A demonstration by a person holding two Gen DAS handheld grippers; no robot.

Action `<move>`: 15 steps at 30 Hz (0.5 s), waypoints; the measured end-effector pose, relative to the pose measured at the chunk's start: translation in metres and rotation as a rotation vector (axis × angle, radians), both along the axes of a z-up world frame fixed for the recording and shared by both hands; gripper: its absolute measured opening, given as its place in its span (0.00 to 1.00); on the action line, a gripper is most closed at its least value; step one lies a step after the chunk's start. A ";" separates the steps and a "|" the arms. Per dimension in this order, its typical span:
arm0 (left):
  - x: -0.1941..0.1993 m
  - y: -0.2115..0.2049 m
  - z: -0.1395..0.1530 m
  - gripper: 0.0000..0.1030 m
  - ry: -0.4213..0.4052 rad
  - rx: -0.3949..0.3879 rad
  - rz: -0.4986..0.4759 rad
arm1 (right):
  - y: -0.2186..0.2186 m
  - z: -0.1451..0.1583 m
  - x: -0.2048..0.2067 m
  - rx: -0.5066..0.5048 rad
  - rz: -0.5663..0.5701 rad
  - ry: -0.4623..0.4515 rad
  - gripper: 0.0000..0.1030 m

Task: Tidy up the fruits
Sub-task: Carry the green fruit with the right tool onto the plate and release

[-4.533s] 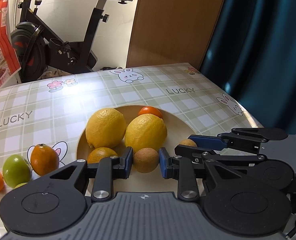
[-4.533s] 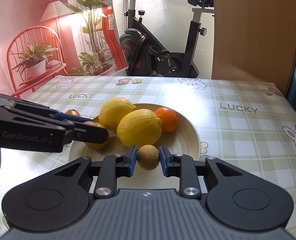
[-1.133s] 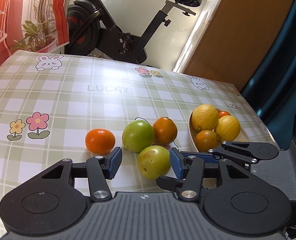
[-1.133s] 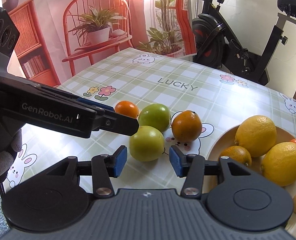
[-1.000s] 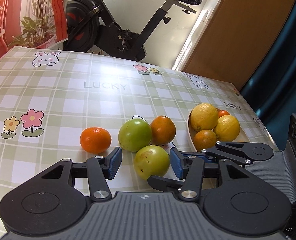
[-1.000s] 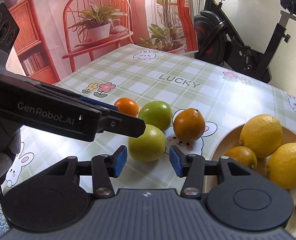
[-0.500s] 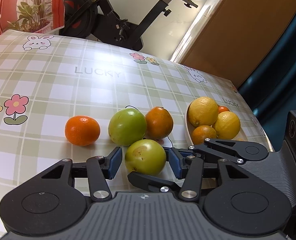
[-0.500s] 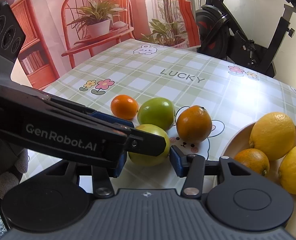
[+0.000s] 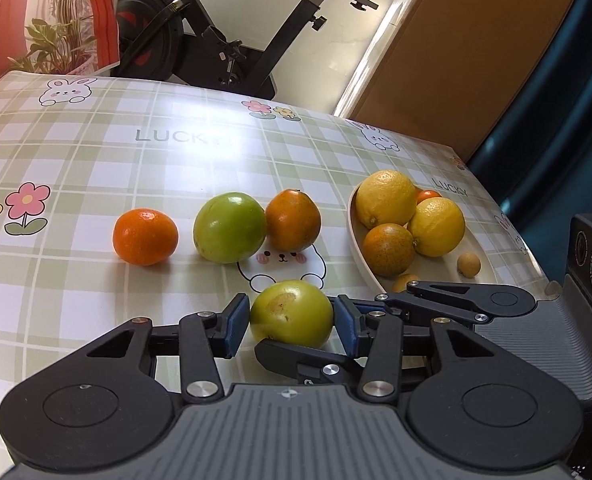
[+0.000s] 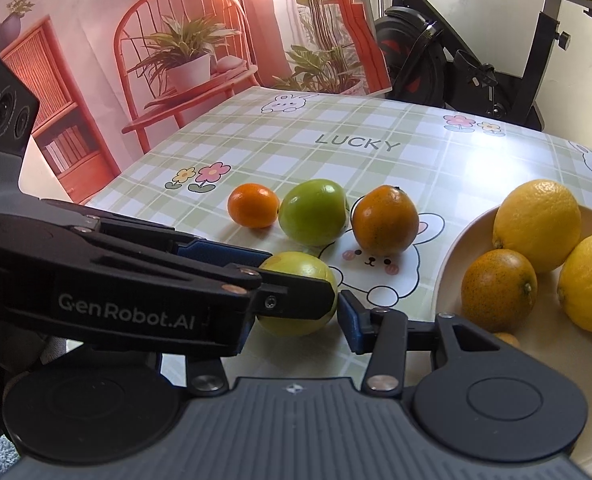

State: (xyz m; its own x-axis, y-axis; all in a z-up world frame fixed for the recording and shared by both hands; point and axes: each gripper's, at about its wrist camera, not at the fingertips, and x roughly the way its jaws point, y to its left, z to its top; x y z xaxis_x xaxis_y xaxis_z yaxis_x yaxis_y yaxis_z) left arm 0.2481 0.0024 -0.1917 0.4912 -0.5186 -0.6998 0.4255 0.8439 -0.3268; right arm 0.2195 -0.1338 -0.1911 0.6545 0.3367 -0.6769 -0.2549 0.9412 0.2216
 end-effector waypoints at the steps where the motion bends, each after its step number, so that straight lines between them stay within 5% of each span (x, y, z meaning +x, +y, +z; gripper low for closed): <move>1: -0.002 -0.002 0.000 0.48 0.000 0.000 -0.003 | -0.001 0.000 -0.003 0.006 -0.006 0.002 0.46; 15: -0.025 -0.026 0.010 0.48 -0.031 0.009 -0.029 | -0.021 0.010 -0.039 0.032 -0.067 -0.020 0.46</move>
State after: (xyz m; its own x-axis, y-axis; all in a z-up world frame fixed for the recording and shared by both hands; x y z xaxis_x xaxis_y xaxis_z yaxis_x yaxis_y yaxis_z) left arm 0.2233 -0.0232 -0.1813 0.4976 -0.5264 -0.6894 0.4592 0.8342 -0.3055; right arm 0.1810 -0.1548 -0.1814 0.6900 0.3128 -0.6527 -0.1962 0.9488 0.2474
